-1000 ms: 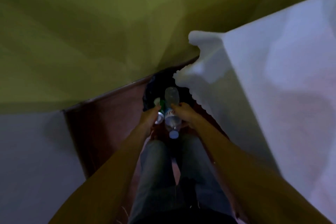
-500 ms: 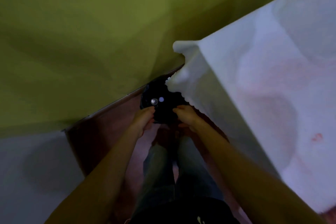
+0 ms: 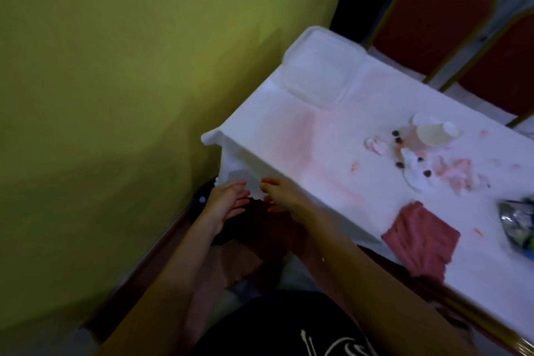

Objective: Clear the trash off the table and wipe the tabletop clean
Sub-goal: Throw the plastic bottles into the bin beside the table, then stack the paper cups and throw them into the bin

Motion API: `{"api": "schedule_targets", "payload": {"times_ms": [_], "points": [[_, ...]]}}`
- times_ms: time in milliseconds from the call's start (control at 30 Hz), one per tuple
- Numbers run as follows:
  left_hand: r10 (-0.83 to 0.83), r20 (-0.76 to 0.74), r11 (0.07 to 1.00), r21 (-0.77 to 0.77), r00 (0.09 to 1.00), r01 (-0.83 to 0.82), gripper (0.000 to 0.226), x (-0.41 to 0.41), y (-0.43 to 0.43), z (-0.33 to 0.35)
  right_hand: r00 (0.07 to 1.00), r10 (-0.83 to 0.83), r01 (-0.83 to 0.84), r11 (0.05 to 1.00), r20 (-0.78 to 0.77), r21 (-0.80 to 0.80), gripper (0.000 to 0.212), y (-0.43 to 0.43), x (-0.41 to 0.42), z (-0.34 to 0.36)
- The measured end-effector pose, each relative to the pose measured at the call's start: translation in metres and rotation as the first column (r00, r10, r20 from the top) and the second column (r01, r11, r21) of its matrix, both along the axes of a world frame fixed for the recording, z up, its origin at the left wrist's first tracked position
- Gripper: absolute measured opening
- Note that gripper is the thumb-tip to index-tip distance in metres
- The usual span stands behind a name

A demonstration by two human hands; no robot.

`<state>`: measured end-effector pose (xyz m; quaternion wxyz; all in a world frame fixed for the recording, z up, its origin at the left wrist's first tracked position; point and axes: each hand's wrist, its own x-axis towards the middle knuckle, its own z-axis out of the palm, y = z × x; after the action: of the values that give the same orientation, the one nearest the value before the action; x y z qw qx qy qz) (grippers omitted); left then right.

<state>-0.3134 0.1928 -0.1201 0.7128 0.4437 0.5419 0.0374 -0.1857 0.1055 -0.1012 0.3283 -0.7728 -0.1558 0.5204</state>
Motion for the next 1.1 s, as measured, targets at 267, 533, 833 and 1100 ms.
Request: {"api": "schedule_targets", "payload": {"times_ms": [267,533,833,1100], "points": [[-0.164,0.064,0.98,0.127,0.984,0.155,0.026,0.097,-0.045,0.026,0.962,-0.256,0.246,0.963,0.092,0.107,0.033,-0.078,0.081,0.032],[-0.328,0.104,0.935,0.181,0.939,0.306,0.027,0.204,-0.104,0.043,0.908,-0.388,0.358,0.915,0.16,0.187,0.027,-0.155,0.18,0.049],[-0.53,-0.11,0.698,0.507,0.841,0.506,0.052,0.342,-0.163,0.063,0.76,-0.586,0.504,0.804,0.281,0.315,0.019,-0.236,0.312,0.06],[-0.581,-0.273,0.551,0.562,0.767,0.617,0.096,0.418,-0.197,0.058,0.791,-0.215,0.218,0.974,0.572,0.065,0.058,-0.242,0.399,0.046]]}}
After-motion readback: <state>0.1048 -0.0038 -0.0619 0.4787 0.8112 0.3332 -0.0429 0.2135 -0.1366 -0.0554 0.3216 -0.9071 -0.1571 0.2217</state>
